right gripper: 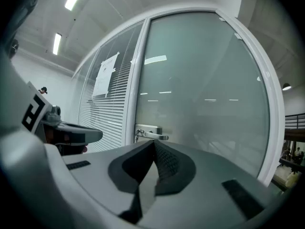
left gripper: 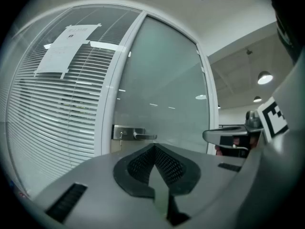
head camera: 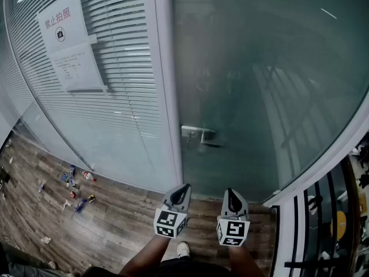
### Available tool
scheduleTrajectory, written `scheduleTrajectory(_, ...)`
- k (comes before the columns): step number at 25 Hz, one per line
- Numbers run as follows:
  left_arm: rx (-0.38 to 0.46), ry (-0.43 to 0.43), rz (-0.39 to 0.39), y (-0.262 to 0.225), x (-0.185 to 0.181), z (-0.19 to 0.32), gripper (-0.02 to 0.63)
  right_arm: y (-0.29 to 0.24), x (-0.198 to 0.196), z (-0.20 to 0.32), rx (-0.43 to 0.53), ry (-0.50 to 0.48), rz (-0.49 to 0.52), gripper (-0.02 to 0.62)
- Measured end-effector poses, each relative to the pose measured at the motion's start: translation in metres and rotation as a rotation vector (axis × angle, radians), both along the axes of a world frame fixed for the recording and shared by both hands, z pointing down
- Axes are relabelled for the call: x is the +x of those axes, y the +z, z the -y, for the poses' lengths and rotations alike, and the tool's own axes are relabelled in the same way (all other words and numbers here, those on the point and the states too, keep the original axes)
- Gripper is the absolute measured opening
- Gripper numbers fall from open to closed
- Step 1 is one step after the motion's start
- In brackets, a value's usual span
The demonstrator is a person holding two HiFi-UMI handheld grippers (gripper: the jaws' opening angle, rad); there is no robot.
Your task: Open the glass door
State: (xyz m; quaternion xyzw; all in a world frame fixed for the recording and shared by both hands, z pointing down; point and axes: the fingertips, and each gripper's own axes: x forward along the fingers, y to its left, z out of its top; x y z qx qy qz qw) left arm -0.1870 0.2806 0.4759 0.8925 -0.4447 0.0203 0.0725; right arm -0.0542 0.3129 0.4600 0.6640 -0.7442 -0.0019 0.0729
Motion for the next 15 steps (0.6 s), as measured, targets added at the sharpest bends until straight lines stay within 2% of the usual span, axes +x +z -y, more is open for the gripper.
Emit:
scheduleTrajectory(3,0.026,0.026,0.002,-0.007,-0.003,0.021,-0.003,-0.008,-0.015,0.024,0.013,-0.012,-0.006,0.015)
scheduleTrajectory(7,0.034,0.035,0.009,-0.011,-0.007,0.045,-0.003,-0.012,-0.034,0.053,0.010,-0.105,-0.019,0.015)
scheduleTrajectory(15,0.026,-0.003,0.031,0.004,-0.018,0.097,-0.003,-0.002,-0.047,0.113,-0.044,-0.210,-0.055,0.017)
